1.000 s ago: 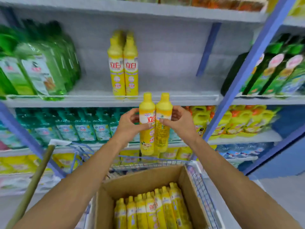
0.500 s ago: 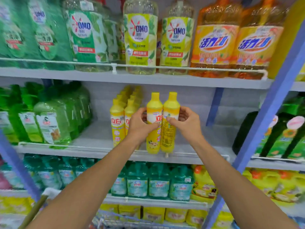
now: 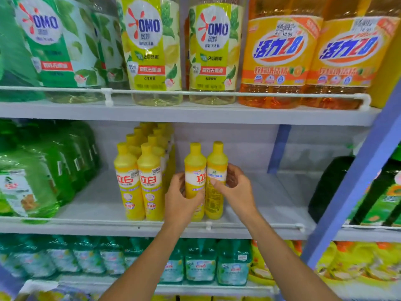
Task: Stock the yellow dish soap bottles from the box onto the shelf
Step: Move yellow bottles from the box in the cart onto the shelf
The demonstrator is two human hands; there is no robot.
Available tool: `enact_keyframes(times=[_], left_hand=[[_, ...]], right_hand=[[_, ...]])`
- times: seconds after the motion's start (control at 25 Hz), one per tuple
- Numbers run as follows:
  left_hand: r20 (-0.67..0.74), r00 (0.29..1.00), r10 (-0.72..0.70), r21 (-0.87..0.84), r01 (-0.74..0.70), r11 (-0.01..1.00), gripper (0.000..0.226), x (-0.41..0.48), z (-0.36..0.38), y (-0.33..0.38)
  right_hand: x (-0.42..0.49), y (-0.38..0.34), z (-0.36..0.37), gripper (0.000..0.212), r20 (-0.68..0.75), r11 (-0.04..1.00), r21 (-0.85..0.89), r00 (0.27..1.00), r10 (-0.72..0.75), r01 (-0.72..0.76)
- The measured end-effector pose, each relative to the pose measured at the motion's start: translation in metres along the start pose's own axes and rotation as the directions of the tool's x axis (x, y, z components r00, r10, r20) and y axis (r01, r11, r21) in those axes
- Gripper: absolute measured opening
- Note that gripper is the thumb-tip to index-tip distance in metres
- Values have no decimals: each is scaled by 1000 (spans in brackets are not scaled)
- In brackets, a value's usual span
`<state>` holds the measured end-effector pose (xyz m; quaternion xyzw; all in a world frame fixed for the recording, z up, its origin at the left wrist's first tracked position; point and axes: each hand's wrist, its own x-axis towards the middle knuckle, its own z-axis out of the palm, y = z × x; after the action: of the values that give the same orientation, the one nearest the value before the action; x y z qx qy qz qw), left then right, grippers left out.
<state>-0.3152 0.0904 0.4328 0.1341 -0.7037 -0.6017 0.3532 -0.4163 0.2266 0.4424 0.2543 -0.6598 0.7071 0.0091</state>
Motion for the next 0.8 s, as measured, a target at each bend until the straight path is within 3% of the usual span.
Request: enact_keyframes(times=[0.28,0.44,0.6,0.8], left_hand=[[57,998,15,51,-18,999,46,-6,-11,-24],[54,997,46,135,-53,990,46,-8,-11,-27],[97,995,38,175,-55,983,52,-3,-17,-32],[170,985,27,212,-63,975,52,-3,-24,-36]], right_hand=[[-30,32,-15,45,299,981,-53,935,192,-185],[-37,40,-5,49,114,975,-153,977,180,-162],[-46,29,11,66,-82,942,-293,986,144,-162],[-48,30,-6,63,147,978,-152,976,164,-141]])
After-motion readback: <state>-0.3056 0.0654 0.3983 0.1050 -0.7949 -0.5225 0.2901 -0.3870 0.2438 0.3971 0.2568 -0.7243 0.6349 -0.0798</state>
